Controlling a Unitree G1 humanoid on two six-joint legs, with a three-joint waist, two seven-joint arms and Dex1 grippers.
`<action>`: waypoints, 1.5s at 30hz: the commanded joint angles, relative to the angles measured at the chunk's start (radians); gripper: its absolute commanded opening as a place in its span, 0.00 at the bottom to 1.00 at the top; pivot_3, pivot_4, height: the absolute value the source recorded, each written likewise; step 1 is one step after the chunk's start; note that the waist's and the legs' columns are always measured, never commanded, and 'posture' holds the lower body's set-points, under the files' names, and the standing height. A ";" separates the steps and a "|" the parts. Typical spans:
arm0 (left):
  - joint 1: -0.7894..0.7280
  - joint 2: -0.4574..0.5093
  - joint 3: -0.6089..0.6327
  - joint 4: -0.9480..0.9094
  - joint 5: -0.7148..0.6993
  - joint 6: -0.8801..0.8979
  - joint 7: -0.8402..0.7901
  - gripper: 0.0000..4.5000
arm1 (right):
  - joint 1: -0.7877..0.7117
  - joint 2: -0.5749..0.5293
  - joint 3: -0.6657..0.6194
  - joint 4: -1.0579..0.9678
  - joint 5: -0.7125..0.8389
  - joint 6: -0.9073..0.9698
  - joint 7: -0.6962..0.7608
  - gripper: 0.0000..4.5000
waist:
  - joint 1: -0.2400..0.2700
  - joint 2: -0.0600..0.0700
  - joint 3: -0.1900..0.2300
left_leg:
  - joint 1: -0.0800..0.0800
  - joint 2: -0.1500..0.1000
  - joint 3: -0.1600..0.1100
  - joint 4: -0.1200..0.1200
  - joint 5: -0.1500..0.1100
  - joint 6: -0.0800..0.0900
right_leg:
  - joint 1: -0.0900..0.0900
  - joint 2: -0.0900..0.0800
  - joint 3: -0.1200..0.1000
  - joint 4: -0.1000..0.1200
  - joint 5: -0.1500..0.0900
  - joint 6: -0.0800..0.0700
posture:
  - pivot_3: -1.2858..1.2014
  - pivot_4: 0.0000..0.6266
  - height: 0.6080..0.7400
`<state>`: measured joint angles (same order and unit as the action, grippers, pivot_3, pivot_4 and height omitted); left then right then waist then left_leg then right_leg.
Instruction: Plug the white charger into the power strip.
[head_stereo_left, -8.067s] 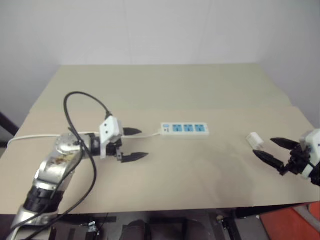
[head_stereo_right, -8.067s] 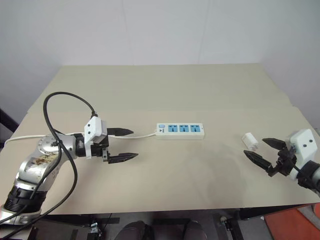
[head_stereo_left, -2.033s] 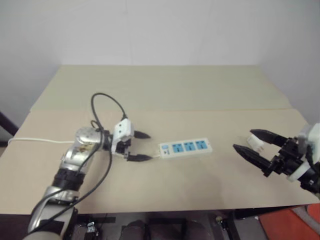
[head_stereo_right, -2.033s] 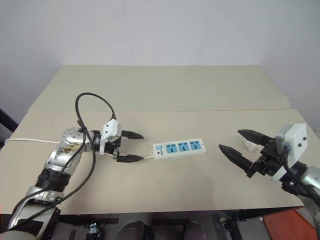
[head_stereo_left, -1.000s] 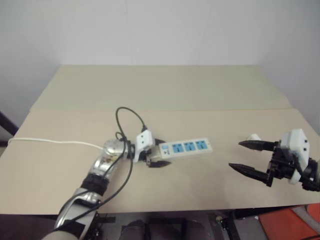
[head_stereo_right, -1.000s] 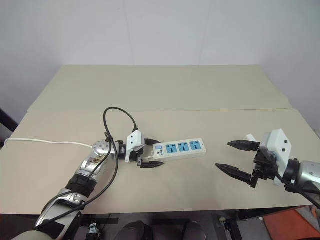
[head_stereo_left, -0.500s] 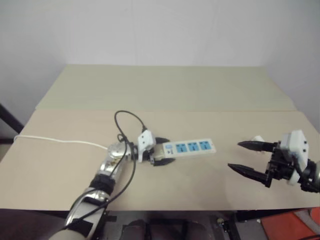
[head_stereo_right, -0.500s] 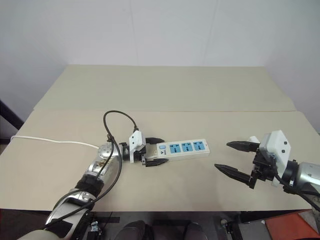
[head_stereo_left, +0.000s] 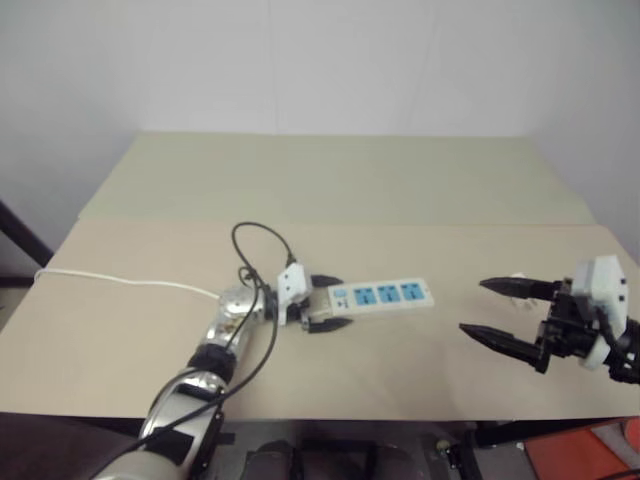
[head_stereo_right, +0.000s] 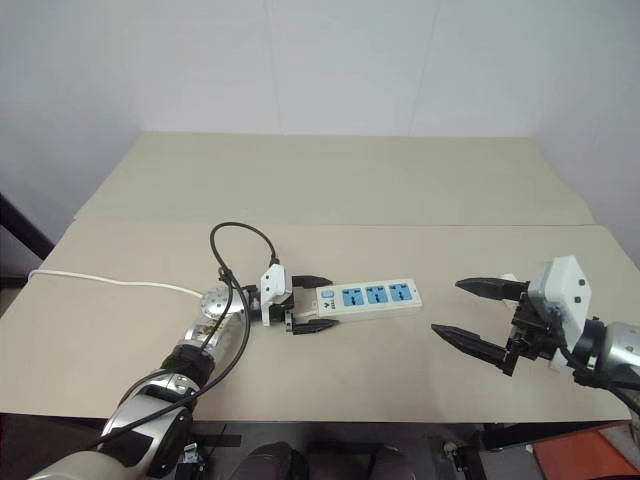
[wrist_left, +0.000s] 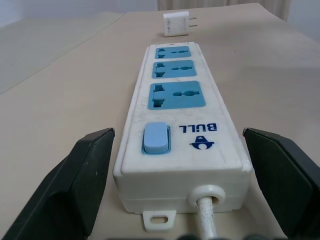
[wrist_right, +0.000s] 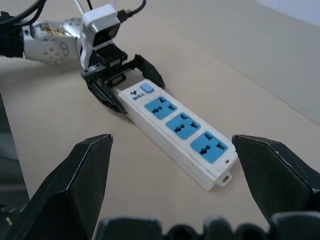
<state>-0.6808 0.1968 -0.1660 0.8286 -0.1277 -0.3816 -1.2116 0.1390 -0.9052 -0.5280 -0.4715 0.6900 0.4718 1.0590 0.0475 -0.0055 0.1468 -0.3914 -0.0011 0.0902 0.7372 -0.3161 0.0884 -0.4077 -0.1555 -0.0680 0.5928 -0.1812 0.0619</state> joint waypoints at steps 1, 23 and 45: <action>-0.007 -0.016 -0.027 0.078 0.041 -0.015 -0.006 0.99 | 0.004 -0.016 -0.047 -0.032 0.023 0.010 -0.003 1.00 | 0.000 0.000 0.000 | 0.002 0.000 0.000 0.000 -0.001 0.001 | 0.003 0.000 0.000 0.000 0.000 0.000 | 0.52 0.24 1.00; -0.034 -0.022 -0.010 0.149 0.038 -0.046 -0.050 0.72 | -0.016 -0.033 -0.060 -0.025 0.040 0.047 -0.017 1.00 | -0.001 0.001 -0.001 | 0.003 -0.001 -0.001 -0.001 -0.001 0.002 | 0.004 -0.004 -0.001 0.000 0.000 0.001 | 0.52 0.24 1.00; -0.027 0.032 0.005 0.069 0.017 -0.016 -0.149 0.72 | -0.422 -0.261 0.177 0.349 -0.111 0.432 -0.269 1.00 | -0.034 0.001 0.000 | 0.000 -0.001 0.002 -0.005 0.001 -0.002 | -0.002 -0.007 -0.001 -0.004 0.000 0.001 | 0.52 0.24 1.00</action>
<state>-0.7257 0.2310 -0.1410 0.8981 -0.1359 -0.3970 -1.3597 -0.2152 -1.1105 -0.3862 -0.1433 0.6057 0.8031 0.8372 0.0131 -0.0050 0.1467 -0.3920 -0.0024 0.0920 0.7317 -0.3152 0.0866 -0.4100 -0.1628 -0.0694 0.5889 -0.1812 0.0633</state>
